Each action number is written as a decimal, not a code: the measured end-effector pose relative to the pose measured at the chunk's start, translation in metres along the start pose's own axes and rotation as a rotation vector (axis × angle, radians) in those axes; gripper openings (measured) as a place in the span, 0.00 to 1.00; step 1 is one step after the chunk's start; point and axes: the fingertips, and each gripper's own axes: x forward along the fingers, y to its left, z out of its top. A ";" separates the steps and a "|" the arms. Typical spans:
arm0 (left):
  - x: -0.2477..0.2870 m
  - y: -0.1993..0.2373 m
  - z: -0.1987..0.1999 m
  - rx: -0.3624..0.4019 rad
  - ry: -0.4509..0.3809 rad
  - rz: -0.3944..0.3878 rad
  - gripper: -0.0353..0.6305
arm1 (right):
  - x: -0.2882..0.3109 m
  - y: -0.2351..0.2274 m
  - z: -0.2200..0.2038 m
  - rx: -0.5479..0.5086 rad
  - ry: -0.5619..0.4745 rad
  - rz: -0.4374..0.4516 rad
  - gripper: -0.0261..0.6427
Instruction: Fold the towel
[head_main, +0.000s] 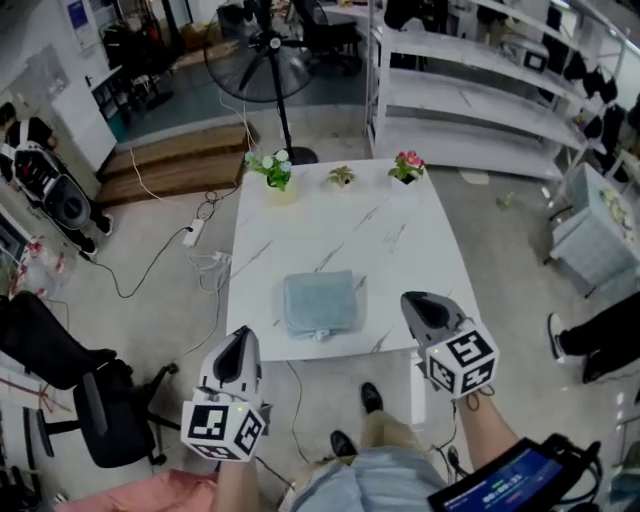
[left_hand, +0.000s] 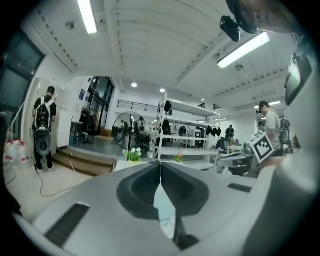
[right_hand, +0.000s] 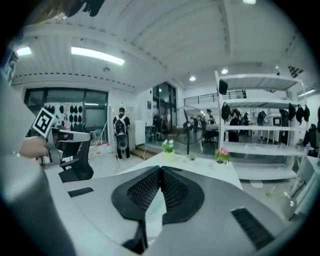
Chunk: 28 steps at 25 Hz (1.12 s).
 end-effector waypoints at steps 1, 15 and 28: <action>-0.002 -0.010 0.018 0.026 -0.033 0.000 0.07 | -0.007 0.005 0.019 -0.004 -0.041 -0.009 0.07; -0.036 -0.130 0.073 0.115 -0.185 0.017 0.06 | -0.108 0.062 0.068 -0.060 -0.210 -0.075 0.06; -0.066 -0.166 0.075 0.125 -0.214 0.003 0.06 | -0.161 0.060 0.067 -0.083 -0.253 -0.142 0.06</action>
